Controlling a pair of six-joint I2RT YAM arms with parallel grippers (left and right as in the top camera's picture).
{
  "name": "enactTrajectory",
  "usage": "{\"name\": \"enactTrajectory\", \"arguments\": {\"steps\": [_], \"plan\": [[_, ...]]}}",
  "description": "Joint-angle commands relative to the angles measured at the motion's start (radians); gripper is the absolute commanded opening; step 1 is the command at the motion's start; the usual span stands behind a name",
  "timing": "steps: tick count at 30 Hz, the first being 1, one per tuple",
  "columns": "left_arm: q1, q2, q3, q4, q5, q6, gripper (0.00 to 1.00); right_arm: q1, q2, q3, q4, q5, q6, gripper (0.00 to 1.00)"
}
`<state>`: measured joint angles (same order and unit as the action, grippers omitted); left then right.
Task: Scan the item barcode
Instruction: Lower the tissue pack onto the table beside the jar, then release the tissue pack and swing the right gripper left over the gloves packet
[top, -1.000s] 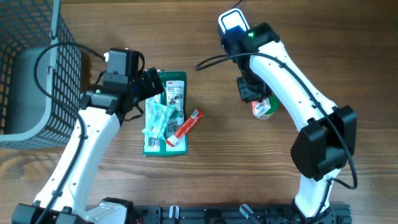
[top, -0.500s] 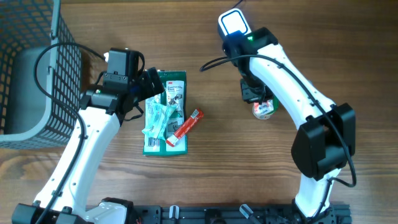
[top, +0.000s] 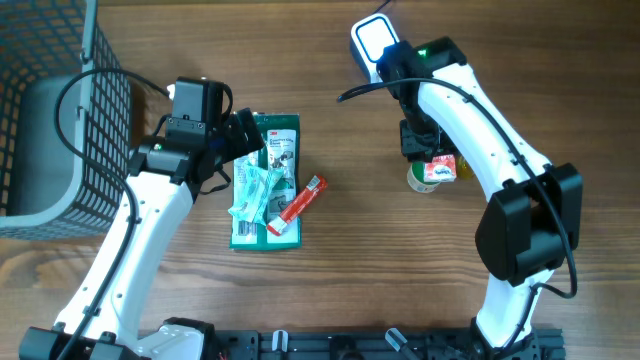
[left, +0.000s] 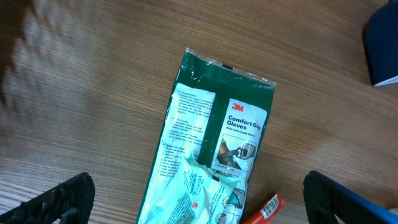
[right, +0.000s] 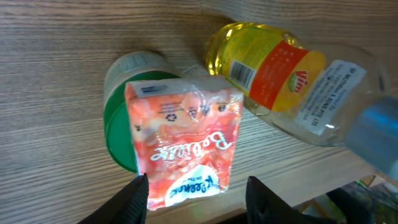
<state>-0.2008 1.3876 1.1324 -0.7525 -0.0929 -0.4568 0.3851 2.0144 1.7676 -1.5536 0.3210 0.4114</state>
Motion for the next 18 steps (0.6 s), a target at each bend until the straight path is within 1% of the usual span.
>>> {"name": "enactTrajectory", "arguments": {"steps": [1,2,5,6,9,13,14,15,16,18], "plan": [[0.003,-0.002,0.001,0.003,-0.010,0.008,1.00,0.002,0.014,-0.006,0.026,-0.126,0.007,0.52],[0.003,-0.002,0.001,0.003,-0.010,0.008,1.00,0.003,0.014,-0.006,0.036,-0.175,0.004,0.51],[0.003,-0.002,0.001,0.003,-0.010,0.008,1.00,0.022,0.014,-0.007,0.109,-0.347,-0.073,0.51],[0.003,-0.002,0.001,0.003,-0.010,0.008,1.00,0.043,0.014,-0.007,0.154,-0.399,-0.069,0.51],[0.003,-0.002,0.001,0.003,-0.010,0.008,1.00,0.090,0.014,-0.007,0.216,-0.436,-0.052,0.51],[0.003,-0.002,0.001,0.003,-0.010,0.008,1.00,0.171,0.014,-0.008,0.282,-0.436,0.018,0.52],[0.003,-0.002,0.001,0.003,-0.010,0.008,1.00,0.198,0.014,-0.008,0.300,-0.435,0.045,0.54],[0.003,-0.002,0.001,0.003,-0.010,0.008,1.00,0.215,0.014,-0.008,0.320,-0.436,0.071,0.68],[0.003,-0.002,0.001,0.003,-0.010,0.008,1.00,0.242,0.014,-0.008,0.346,-0.436,0.127,0.96],[0.003,-0.002,0.001,0.003,-0.010,0.008,1.00,0.284,0.016,-0.009,0.384,-0.447,0.187,1.00]]}}
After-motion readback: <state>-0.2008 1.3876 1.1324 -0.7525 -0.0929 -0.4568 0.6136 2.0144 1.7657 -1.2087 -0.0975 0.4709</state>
